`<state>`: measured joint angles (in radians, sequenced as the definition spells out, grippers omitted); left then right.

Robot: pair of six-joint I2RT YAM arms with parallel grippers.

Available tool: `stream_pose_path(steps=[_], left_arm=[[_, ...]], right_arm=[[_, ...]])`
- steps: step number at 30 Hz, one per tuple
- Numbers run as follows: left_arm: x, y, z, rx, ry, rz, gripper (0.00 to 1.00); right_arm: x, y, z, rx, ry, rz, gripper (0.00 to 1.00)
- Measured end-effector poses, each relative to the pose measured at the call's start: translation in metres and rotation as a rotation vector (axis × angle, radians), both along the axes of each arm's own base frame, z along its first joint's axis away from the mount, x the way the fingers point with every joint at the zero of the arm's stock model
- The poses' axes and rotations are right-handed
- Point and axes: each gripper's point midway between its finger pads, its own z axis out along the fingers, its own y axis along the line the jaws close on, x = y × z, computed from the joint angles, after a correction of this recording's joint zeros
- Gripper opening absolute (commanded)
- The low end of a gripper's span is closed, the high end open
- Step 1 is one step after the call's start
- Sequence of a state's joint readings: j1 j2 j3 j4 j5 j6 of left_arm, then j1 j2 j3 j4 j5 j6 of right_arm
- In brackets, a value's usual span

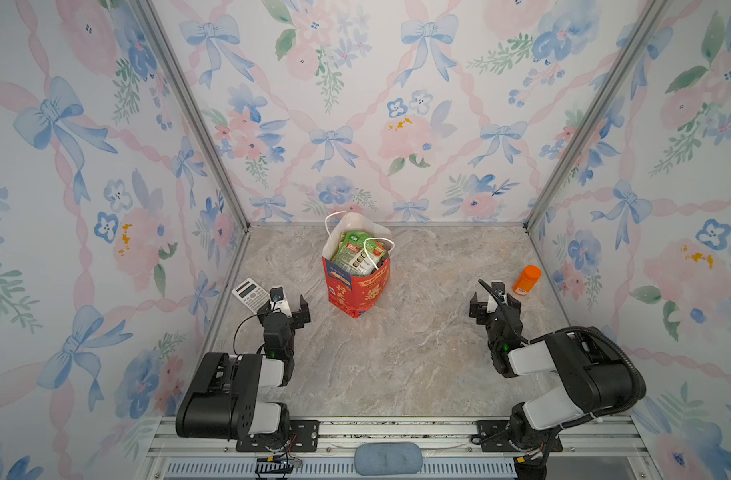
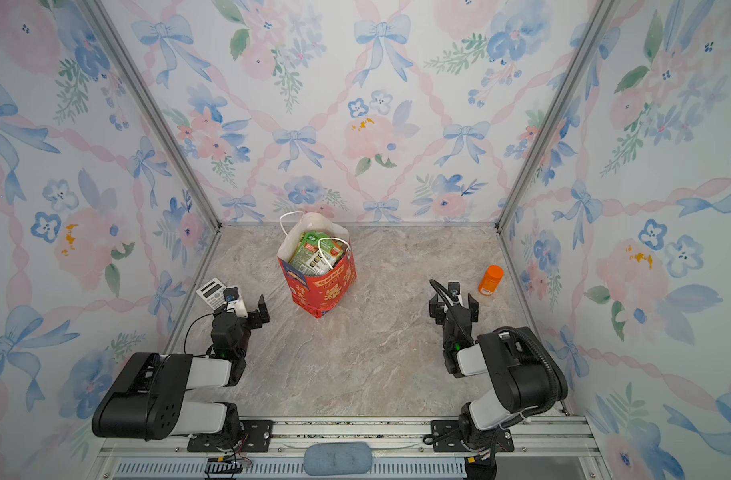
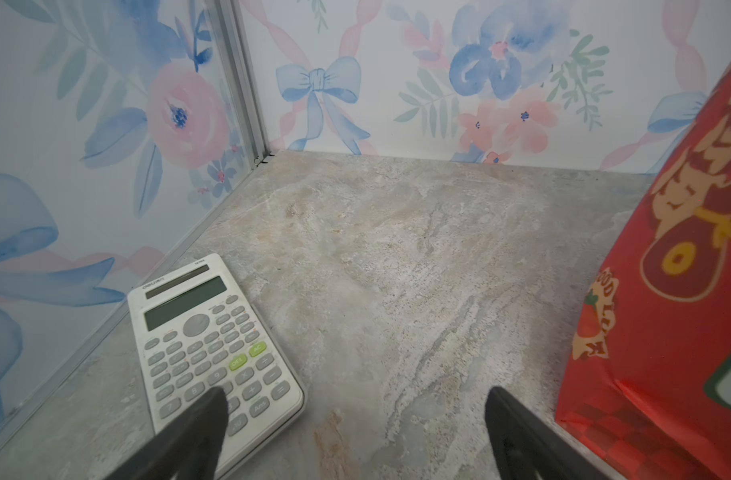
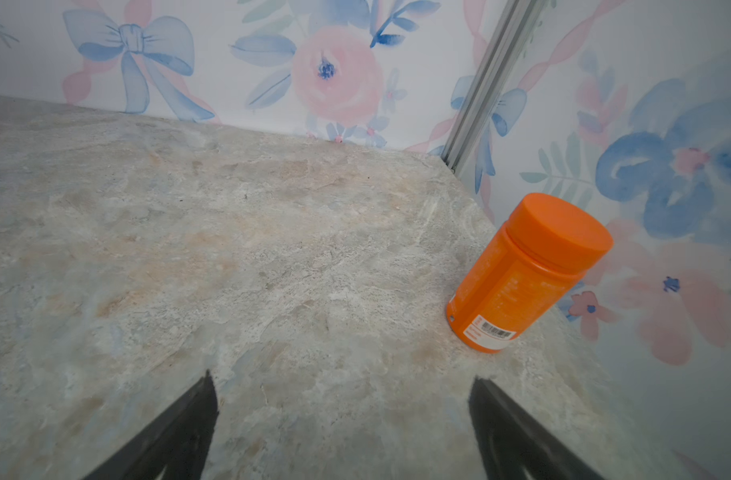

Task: Place the snacks into the paper bag

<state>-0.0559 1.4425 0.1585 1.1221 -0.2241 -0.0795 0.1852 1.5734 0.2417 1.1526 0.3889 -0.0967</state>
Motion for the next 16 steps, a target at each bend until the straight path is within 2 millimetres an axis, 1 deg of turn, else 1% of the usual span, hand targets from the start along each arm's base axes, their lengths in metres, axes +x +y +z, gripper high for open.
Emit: stream_pose_path(steps=[4,9,16], left_arm=[[0.012,-0.007,-0.010,0.028,0.025,-0.025,0.98],[0.021,-0.006,0.000,0.035,-0.006,-0.016,0.98],[0.020,-0.001,0.001,0.042,-0.009,0.016,0.98]], right_arm=[[0.002,0.000,0.003,0.006,-0.012,0.002,0.97],[0.003,0.000,0.005,0.008,-0.022,0.000,0.96],[0.010,-0.001,0.011,0.022,-0.035,-0.005,0.97]])
